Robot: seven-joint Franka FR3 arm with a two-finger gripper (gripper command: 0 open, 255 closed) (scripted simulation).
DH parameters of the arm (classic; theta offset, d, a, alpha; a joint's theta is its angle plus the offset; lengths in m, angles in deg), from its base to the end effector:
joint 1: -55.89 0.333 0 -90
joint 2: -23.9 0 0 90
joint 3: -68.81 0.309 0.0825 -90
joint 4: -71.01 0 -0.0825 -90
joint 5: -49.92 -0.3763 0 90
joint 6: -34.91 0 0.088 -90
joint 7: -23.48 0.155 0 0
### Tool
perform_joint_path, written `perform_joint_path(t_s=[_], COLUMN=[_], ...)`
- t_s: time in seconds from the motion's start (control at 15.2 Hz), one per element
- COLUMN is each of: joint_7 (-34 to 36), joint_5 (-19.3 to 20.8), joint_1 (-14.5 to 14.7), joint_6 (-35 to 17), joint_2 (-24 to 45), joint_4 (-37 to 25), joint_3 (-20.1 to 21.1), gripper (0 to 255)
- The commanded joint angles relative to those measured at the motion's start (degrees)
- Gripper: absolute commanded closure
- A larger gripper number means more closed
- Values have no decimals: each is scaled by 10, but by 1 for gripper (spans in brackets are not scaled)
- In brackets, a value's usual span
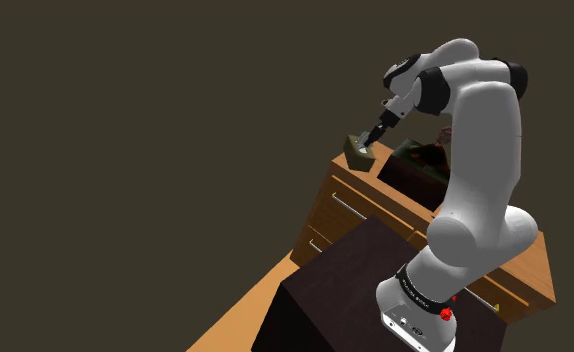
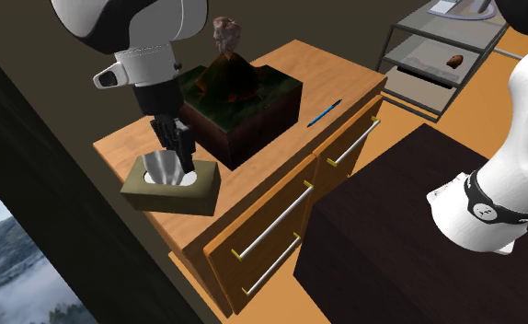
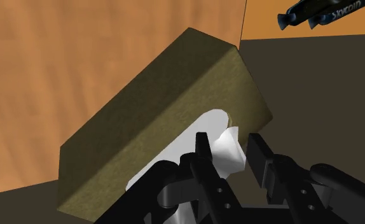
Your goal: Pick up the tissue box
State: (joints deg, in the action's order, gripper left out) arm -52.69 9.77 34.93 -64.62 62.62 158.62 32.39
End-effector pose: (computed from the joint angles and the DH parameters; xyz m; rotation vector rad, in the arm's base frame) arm 0.4569 -0.4617 0.2510 -2.7403 -0.1908 -0.1753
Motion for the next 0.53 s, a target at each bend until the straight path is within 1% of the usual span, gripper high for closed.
perform_joint_path(t_s=[0.0,0.46], joint_7=[-1,17], joint_5=[0,15], joint_1=[1,3], joint_6=[0,34], joint_2=[1,-23], joint_4=[0,-17], joint_3=[1,-8], gripper=[255,255])
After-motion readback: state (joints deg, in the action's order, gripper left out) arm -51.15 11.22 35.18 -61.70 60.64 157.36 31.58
